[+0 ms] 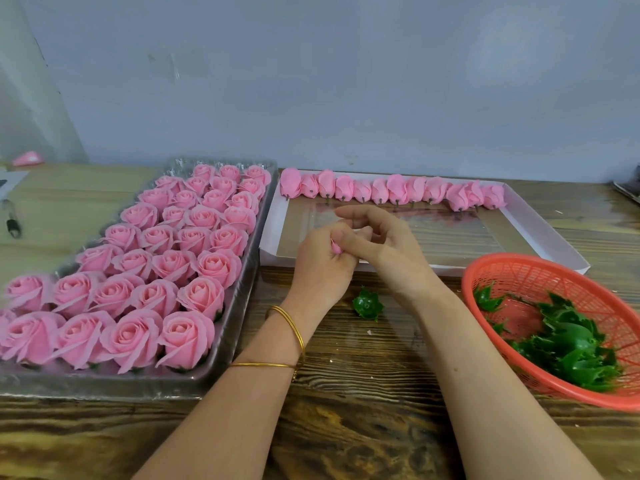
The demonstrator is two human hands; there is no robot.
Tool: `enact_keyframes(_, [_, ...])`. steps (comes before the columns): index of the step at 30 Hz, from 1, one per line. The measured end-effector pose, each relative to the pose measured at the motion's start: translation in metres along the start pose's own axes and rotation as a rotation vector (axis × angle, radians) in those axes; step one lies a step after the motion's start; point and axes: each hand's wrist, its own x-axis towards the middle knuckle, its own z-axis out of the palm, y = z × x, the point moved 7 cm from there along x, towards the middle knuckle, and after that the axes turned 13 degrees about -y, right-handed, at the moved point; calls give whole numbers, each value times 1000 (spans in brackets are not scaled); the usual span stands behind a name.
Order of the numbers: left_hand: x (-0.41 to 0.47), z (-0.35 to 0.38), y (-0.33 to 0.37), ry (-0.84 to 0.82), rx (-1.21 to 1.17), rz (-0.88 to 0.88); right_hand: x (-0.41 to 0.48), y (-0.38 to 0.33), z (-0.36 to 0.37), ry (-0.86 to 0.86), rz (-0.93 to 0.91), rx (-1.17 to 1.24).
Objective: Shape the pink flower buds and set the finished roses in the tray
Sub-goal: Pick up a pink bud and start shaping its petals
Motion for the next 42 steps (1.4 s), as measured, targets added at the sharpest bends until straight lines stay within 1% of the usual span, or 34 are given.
enact_keyframes(8, [0, 3, -2, -21, -67, -5, 0, 0, 1, 3, 25, 8])
enact_keyframes(12, [0, 5, -4, -37, -94, -41, 0, 8, -2, 15, 68, 103])
enact_keyframes(15, [-1, 2, -5, 7, -94, -42, 3, 10, -3, 26, 42, 144])
enact_keyframes(19, [-3, -10, -6, 130, -170, -41, 6, 12, -7, 55, 28, 227])
enact_keyframes(22, [-3, -14, -8, 190, -245, -47, 5, 10, -4, 22, 19, 155])
enact_keyframes(24, [-3, -12, -11, 184, -324, -65, 4, 5, -2, -1, -16, 58])
enact_keyframes(26, [-2, -10, -13, 173, -398, -84, 3, 3, 2, -34, -41, 35])
enact_keyframes(30, [-3, -11, -18, 202, -448, -141, 4, 4, 8, -102, -35, -7])
enact_keyframes(33, [-3, -10, -17, 210, -459, -139, 4, 4, 12, -102, -39, -40])
enact_keyframes(35, [-2, -10, -17, 209, -441, -119, 5, 3, 12, -82, -52, -49])
enact_keyframes(38, [-2, -7, -15, 161, -460, -111, 5, 3, 12, -65, -60, -22])
enact_keyframes(42, [-2, -9, -14, 144, -463, -108, 4, 5, 10, -93, -63, 50])
